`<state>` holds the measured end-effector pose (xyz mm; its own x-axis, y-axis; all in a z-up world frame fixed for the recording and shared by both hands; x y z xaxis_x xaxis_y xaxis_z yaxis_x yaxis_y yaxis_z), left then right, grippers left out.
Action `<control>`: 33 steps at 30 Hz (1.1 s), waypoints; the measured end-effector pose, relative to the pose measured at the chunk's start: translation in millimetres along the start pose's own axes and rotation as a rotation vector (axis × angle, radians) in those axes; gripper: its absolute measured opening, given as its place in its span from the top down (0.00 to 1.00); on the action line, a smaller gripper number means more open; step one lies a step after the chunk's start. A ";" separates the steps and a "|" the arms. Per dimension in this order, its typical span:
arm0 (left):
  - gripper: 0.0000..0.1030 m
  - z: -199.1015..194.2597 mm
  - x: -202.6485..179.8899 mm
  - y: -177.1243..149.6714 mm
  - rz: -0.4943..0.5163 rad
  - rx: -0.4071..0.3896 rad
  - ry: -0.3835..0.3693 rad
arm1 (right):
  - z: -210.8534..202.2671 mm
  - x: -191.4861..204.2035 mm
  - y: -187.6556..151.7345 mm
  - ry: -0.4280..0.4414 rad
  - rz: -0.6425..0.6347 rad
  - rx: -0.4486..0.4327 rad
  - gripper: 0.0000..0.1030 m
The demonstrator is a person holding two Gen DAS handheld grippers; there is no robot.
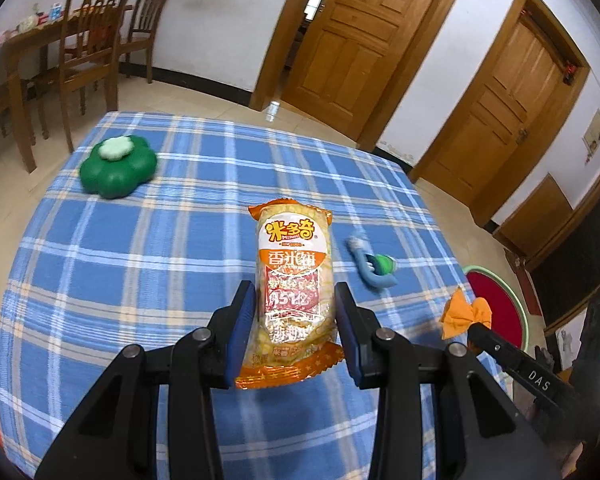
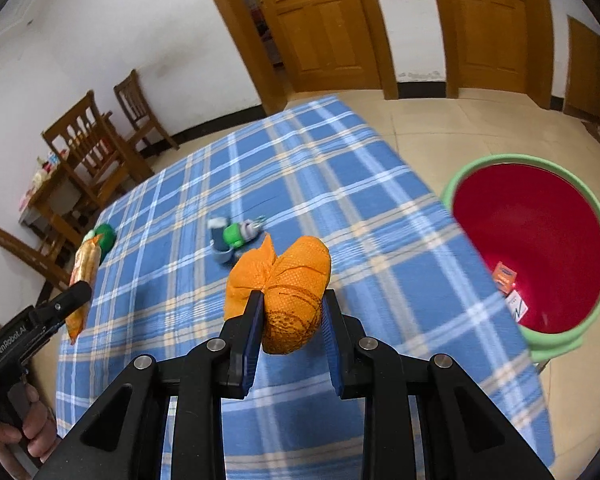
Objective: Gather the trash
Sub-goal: 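Carry the mesh bag and snack bag over the red bucket with both tools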
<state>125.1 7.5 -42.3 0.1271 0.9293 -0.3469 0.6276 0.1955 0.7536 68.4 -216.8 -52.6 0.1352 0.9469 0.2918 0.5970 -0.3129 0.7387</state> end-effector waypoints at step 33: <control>0.61 48.4 -169.2 -7.7 0.157 0.117 -0.205 | -47.3 -160.9 30.2 -0.138 0.178 -0.137 0.73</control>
<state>136.0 -166.5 -16.5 0.3748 0.8602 -0.3458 0.6706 0.0059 0.7418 27.2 -382.1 -48.5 0.3406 0.8744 0.3456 0.4427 -0.4734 0.7615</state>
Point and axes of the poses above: each gripper's, at about its wrist camera, not at the fingertips, and z roughly the way its jaws point, x to its left, y to its top, the point moved 6 cm from there along z, roughly the way its jaws point, and after that the axes turned 11 degrees about -x, right-handed, at the moved point
